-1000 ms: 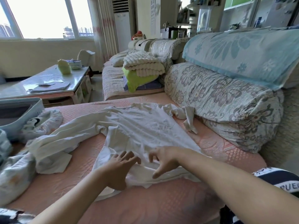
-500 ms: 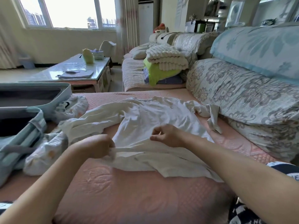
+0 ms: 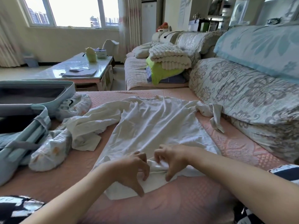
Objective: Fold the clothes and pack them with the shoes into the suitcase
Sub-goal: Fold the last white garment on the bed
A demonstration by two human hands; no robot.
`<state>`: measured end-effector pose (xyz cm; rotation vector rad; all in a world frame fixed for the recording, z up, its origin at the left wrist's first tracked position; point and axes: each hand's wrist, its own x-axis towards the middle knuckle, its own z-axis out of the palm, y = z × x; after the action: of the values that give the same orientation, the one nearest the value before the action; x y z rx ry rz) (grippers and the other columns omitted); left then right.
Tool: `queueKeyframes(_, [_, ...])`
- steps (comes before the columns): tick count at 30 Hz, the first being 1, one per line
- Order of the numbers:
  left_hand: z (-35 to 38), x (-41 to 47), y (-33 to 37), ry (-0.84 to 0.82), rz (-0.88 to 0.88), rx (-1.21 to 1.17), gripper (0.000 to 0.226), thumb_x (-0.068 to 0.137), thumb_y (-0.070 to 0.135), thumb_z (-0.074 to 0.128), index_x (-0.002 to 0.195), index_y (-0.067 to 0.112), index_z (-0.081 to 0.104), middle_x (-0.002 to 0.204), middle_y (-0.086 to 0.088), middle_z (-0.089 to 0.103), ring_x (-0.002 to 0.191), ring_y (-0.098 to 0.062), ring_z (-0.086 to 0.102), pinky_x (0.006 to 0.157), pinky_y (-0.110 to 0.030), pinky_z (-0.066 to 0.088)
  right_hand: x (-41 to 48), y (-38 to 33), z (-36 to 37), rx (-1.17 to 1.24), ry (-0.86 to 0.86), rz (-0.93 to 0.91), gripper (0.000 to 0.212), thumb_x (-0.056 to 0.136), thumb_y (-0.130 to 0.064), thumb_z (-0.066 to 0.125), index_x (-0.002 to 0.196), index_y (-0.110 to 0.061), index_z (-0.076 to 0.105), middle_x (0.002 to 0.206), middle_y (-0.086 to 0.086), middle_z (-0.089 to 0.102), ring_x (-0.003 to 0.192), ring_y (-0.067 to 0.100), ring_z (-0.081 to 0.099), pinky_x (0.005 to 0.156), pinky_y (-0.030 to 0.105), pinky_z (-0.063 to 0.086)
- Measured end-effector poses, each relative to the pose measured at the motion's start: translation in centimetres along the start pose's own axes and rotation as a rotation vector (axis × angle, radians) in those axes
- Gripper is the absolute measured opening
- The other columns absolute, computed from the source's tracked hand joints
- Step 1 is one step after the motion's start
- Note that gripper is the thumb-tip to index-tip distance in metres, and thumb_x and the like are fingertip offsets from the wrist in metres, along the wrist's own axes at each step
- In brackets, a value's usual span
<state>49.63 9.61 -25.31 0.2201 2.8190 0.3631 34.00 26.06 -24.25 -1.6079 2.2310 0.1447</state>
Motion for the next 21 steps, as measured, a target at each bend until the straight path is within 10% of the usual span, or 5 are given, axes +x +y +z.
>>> queueKeyframes(5, [2.4,1.6,0.7,0.164,0.089,0.354,0.047,0.059,0.055,0.075,0.099,0.035,0.059,0.119,0.013,0.042,0.111,-0.012,0.038,0.088,-0.03,0.04,-0.8,1.4,0.4,0.05,0.016,0.026,0.061,0.07,-0.026,0.084,0.119,-0.035,0.049,0.116,-0.006,0.048,0.104,0.016,0.053,0.087,0.035,0.05])
queueKeyframes(11, [-0.6,1.9,0.4,0.27,-0.101,-0.063,0.013,0.072,0.022,0.059,0.08,0.019,0.07,0.096,0.011,0.059,0.085,-0.014,0.059,0.073,-0.031,0.05,-1.8,3.3,0.8,0.101,0.169,0.127,0.019,0.081,-0.008,0.053,0.074,-0.026,0.055,0.075,-0.012,0.049,0.08,0.017,0.053,0.061,0.027,0.039])
queueKeyframes(16, [-2.3,2.0,1.7,-0.339,-0.337,-0.187,0.028,0.073,0.039,0.069,0.093,0.02,0.075,0.08,0.01,0.063,0.076,-0.012,0.055,0.07,-0.028,0.044,-2.4,3.8,0.2,0.177,-0.028,0.153,0.029,0.079,-0.006,0.053,0.074,-0.033,0.061,0.083,-0.009,0.062,0.08,0.014,0.057,0.059,0.024,0.042])
queueKeyframes(21, [-1.0,4.6,3.7,0.129,-0.149,0.009,0.043,0.075,0.058,0.071,0.108,0.032,0.061,0.105,0.013,0.061,0.093,-0.013,0.058,0.074,-0.028,0.047,-2.8,4.3,0.5,0.146,-0.019,0.182,0.037,0.076,-0.013,0.069,0.103,-0.032,0.054,0.097,-0.01,0.052,0.087,0.013,0.054,0.064,0.027,0.046])
